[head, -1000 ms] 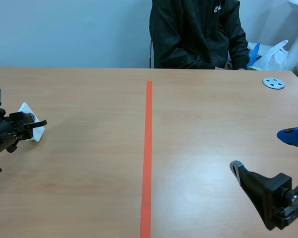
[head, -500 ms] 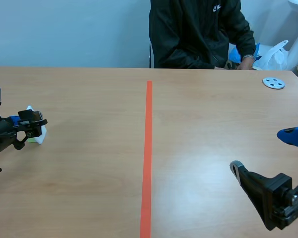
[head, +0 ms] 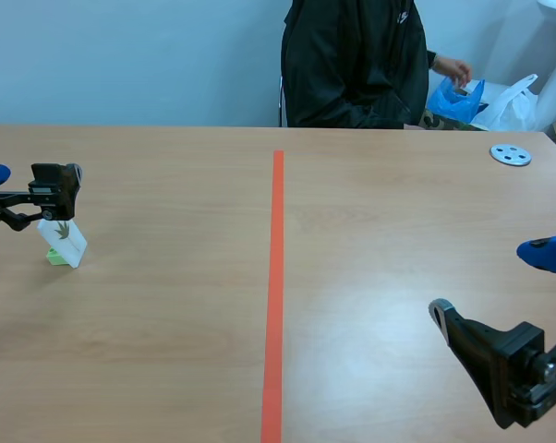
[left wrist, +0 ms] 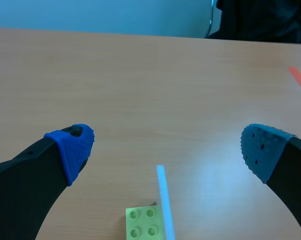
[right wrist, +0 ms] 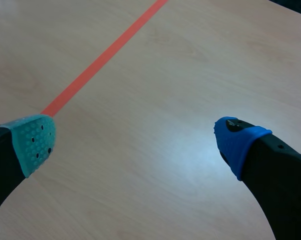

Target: Sort the leaf by its shape. The table is split by an orange tape line. A compound leaf with several leaflets goes to the left side, a simple leaf with one blade goes to the right side. Return to the home posture when a red brick is placed on the table.

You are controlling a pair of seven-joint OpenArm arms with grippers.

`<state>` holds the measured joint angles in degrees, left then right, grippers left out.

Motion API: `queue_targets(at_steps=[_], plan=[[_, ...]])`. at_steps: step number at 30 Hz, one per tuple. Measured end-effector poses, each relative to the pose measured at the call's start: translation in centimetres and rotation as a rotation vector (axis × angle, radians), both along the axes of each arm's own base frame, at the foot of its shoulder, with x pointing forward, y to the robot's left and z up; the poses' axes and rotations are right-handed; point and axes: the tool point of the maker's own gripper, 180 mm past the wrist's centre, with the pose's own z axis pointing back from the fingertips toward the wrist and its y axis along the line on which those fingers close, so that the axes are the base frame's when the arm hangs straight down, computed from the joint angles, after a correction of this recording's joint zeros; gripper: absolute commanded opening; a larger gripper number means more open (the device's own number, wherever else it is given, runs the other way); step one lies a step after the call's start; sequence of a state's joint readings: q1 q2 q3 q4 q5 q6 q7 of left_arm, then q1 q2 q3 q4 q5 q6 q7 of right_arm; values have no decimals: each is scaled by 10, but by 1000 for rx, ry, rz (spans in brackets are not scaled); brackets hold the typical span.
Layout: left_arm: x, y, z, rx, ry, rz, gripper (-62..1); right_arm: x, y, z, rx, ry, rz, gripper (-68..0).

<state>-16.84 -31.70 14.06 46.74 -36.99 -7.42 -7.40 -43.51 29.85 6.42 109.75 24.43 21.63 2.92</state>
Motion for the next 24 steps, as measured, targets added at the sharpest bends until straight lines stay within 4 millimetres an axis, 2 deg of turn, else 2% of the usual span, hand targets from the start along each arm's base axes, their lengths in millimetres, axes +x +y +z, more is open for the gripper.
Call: queue_targets(at_steps=[3, 7, 17, 19, 24], plan=[[-8, -23, 14, 22, -13, -108, 14, 0, 0, 0, 0, 0, 0, 4], [-30, -66, 30, 46, -37, -253, 14, 0, 0, 0, 0, 0, 0, 4], [-117, -165, 57, 46, -70, -549, 14, 0, 0, 0, 0, 0, 0, 4], [-133, -176, 55, 23, -46, -572, 14, 0, 0, 0, 0, 0, 0, 4], [-167, -185, 29, -19, 75, -584, 14, 0, 0, 0, 0, 0, 0, 4]])
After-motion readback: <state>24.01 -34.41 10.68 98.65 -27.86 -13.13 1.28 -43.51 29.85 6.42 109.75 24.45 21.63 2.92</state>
